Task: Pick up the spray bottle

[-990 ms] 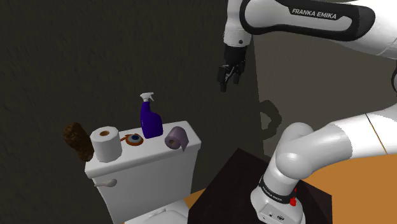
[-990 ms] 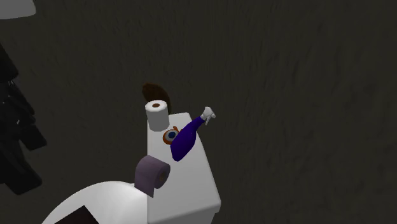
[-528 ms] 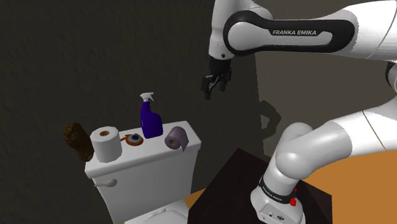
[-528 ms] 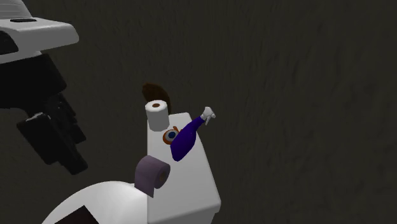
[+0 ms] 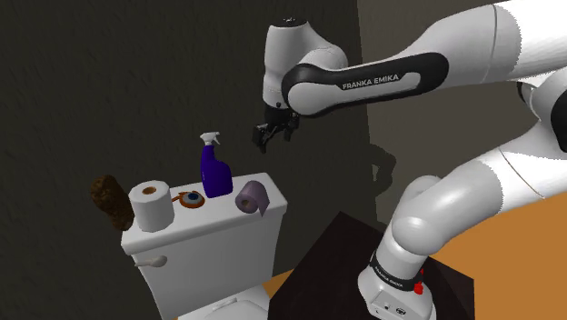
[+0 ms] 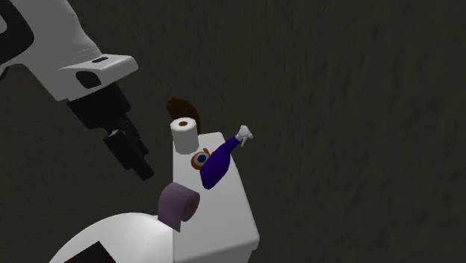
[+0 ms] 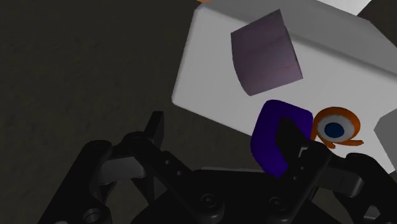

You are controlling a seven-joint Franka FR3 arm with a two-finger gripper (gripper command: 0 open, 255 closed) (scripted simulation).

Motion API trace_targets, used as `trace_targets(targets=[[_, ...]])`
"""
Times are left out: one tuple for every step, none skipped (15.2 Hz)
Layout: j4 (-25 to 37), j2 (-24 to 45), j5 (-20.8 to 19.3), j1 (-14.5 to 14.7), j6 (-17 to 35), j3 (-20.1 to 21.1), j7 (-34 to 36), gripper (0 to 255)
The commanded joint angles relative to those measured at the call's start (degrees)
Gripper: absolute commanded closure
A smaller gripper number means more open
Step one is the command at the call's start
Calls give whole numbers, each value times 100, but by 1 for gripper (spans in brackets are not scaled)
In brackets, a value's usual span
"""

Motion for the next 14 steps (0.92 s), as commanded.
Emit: trace_targets(targets=[[3, 347, -213, -132, 478, 211, 397, 0], [54, 537, -343, -205, 664, 329, 612, 0], [116, 733, -488, -287, 838, 453, 835, 0], [192, 935, -652, -375, 998, 577, 1070, 0], [281, 1143, -838, -465, 1143, 701, 1317, 0], [382, 1358, -1044, -558, 1271, 825, 1576, 0], [497, 1580, -1272, -651, 1379, 947, 1846, 0], [626, 1807, -1520, -742, 1467, 1066, 2126, 0], [768, 2042, -1788, -825, 1532, 1176, 2416, 0], [923, 2283, -2073, -899, 1574, 1279, 2712, 0], [1091, 2530, -2372, -955, 1592, 1366, 3011, 0], [1272, 2782, -2679, -994, 1586, 1439, 3308, 0], [1463, 3038, -2989, -1011, 1559, 1493, 3599, 0], [1665, 3296, -3295, -1008, 1512, 1530, 3877, 0]])
